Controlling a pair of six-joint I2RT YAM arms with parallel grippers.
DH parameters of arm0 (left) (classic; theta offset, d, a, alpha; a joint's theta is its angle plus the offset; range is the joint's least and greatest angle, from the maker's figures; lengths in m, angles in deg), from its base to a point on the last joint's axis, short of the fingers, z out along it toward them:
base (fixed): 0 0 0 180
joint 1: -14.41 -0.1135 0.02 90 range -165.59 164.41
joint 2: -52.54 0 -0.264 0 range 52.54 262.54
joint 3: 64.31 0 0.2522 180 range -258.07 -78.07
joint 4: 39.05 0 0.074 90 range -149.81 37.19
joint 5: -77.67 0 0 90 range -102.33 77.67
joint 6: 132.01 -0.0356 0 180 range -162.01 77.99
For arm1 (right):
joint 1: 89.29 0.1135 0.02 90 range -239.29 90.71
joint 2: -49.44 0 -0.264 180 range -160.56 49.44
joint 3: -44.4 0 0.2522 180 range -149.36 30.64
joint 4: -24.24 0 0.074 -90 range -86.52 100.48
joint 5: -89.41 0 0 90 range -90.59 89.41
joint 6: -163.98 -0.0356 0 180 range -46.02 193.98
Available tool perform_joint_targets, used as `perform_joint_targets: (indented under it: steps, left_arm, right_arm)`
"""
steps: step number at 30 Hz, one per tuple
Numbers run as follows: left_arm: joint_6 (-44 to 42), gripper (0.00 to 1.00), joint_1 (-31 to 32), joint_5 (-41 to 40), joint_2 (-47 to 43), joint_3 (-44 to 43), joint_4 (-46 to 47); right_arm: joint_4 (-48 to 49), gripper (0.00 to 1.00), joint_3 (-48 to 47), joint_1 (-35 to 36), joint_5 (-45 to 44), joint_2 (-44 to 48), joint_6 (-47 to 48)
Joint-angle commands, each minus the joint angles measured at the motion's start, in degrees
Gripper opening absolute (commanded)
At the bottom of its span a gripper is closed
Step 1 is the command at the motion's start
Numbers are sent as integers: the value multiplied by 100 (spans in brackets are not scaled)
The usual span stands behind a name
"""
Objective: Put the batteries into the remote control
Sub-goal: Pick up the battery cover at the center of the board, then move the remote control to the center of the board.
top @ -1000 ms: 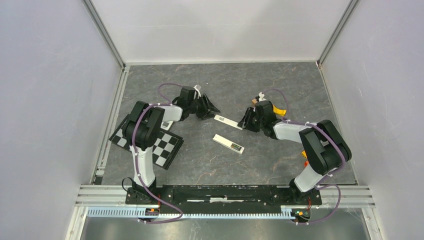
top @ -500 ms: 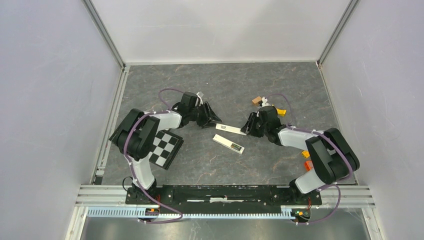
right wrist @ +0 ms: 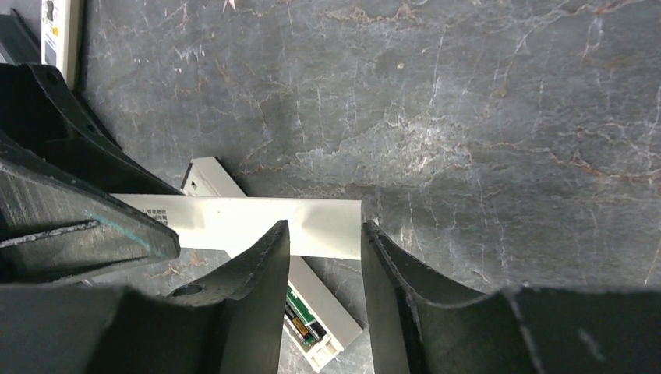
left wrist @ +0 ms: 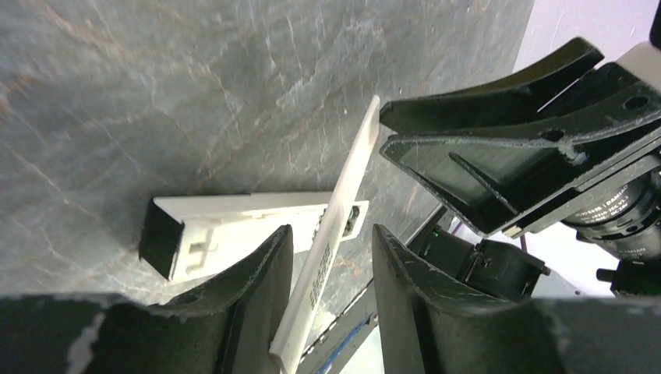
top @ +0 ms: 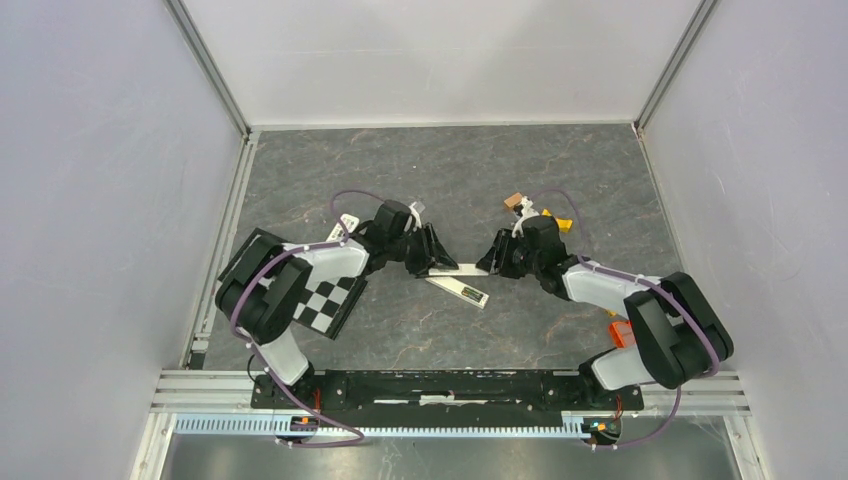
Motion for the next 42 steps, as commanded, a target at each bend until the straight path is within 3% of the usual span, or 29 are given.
perform_joint_targets:
  steps: [1, 6, 16, 20, 26, 29, 35, 39, 42]
  left_arm:
    - [322, 47, 150, -50, -404, 208, -15]
    - [312, 39, 160, -301, -570, 373, -9]
    - [178, 2, 160, -240, -415, 376, 99]
    - [-166, 2, 128, -83, -463, 212, 11]
    - [-1294, 2, -21, 1055, -580, -436, -596]
    - [-1811, 2, -136, 1818, -794, -720, -1162]
    - [-3051, 2, -573, 3097, -1075, -1321, -2529]
    - [-3303, 2, -975, 3722, -1289, -1456, -2599]
    - [-3523, 2, -1125, 4154, -1403, -1520, -2599]
  right_arm:
    - [102, 44, 155, -6, 194, 174, 215]
    - [150, 44, 283, -6, 207, 263, 205]
    - [197, 45, 338, -1, 265, 300, 215]
    - [27, 52, 269, -12, 99, 532, 317]
    - [-194, 84, 254, -237, 191, 1483, 669]
    - [-176, 92, 296, -446, 619, 1975, 643]
    - [466, 97, 451, -670, 1666, 2651, 278]
    - [1364, 96, 595, -672, 2898, 2865, 313]
    - [1704, 94, 727, -671, 3175, 3035, 187]
